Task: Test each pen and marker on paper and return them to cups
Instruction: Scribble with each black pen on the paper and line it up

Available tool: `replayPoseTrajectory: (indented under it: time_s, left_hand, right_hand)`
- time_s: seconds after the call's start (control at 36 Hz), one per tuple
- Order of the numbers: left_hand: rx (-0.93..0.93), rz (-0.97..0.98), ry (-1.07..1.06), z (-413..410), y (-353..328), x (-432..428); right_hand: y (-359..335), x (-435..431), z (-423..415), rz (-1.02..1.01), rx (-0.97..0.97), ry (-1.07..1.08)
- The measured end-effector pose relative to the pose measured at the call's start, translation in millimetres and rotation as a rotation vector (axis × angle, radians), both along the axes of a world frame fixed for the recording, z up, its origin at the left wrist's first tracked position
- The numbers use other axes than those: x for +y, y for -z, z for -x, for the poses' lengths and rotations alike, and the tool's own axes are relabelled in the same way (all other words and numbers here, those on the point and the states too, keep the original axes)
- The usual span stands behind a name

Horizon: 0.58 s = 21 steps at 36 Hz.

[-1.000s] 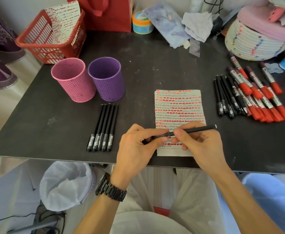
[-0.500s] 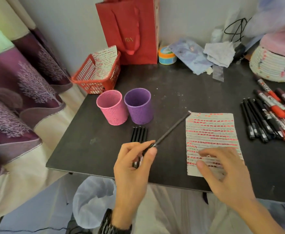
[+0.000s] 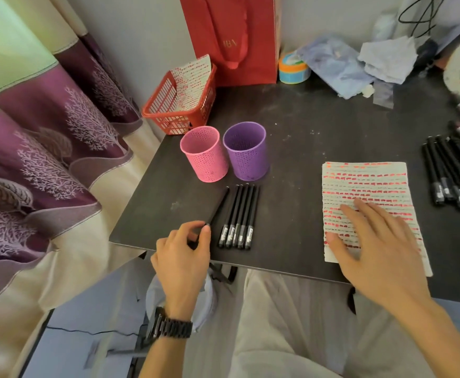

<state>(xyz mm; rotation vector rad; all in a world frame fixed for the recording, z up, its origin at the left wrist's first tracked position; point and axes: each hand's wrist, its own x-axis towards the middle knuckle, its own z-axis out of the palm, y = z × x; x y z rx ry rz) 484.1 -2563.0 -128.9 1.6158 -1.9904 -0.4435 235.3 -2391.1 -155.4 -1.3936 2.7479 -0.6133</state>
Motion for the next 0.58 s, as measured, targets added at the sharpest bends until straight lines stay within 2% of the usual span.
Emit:
replayPoseTrajectory:
  time_s: [0.58]
  left_hand:
    - [-0.057, -0.076, 0.05, 28, 0, 0]
  right_hand:
    - [-4, 1, 0, -0.021, -0.022, -0.009]
